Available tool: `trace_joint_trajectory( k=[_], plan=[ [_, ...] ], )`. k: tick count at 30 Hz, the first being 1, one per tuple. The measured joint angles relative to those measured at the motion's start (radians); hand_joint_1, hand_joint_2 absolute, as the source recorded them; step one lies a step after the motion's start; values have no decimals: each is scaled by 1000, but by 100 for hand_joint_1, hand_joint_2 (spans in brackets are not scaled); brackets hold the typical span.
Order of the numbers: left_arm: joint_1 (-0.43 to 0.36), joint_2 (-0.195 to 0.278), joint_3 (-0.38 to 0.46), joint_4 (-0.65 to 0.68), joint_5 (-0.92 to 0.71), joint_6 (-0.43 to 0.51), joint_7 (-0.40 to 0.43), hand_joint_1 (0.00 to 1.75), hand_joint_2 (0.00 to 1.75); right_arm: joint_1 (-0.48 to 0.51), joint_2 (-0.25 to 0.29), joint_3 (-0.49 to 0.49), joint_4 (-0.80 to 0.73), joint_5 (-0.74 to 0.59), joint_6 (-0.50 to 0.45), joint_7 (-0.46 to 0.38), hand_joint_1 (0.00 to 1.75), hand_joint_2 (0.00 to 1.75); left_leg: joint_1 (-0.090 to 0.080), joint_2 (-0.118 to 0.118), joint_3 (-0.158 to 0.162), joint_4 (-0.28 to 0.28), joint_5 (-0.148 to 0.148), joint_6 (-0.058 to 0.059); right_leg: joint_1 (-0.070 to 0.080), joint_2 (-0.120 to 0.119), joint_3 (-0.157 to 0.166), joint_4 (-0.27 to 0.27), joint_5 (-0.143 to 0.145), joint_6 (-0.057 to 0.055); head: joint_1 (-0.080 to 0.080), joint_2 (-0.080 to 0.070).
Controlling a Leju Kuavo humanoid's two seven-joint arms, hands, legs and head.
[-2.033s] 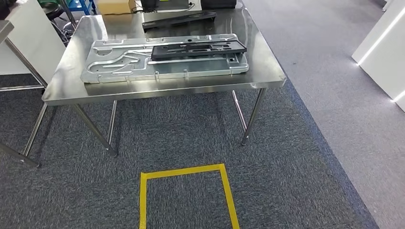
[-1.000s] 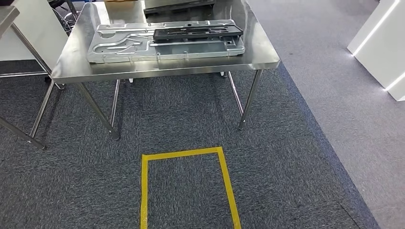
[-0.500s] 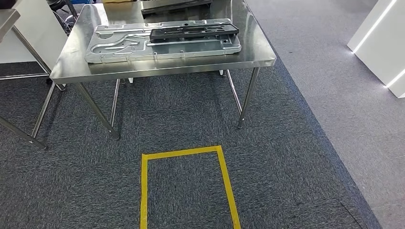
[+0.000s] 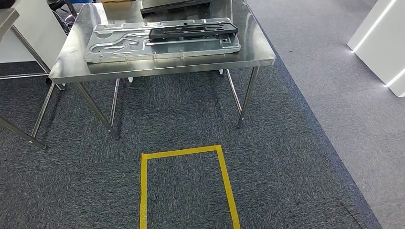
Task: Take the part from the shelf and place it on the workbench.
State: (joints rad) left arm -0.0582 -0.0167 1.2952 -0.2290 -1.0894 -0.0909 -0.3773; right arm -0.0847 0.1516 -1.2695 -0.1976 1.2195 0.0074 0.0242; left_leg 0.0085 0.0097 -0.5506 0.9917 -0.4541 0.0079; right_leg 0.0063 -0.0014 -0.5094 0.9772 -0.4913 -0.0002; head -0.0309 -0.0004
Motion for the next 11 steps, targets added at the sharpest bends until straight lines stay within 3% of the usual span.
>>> trace_joint_trajectory(
  k=[3, 5, 7, 9, 11],
  plan=[
    [4, 1, -23, 0, 43, 3, 12, 0, 175, 5, -5, 33, -2, -39, 0, -4, 0, 175, 0, 0, 0, 0, 0, 0, -1, 0, 0, 0, 0, 0, 0, 0],
    [9, 2, -48, -1, 75, 5, 23, 0, 87, 10, -8, 61, -5, -74, 0, -5, 0, 175, 0, 0, 0, 1, 0, 0, -2, 0, 0, 0, 0, 0, 0, 0],
    [14, 2, -76, -2, 108, 9, 34, 0, 0, 16, -12, 91, -8, -110, 0, -7, 0, 87, -1, 0, 0, 1, 0, 0, -2, 0, 0, 0, 1, 1, 0, 0],
    [19, 3, -109, -5, 141, 13, 45, 0, 0, 22, -17, 123, -12, -148, 0, -8, 0, 0, -1, 0, -1, 1, 0, 0, -2, 0, 0, 0, 1, 1, 0, 0],
    [23, 4, -135, -7, 166, 15, 54, 0, 0, 27, -20, 148, -16, -177, -1, -9, 0, 0, -2, 0, -1, 1, 0, 0, -2, 0, 0, 0, 1, 1, 0, 0]
  ],
)
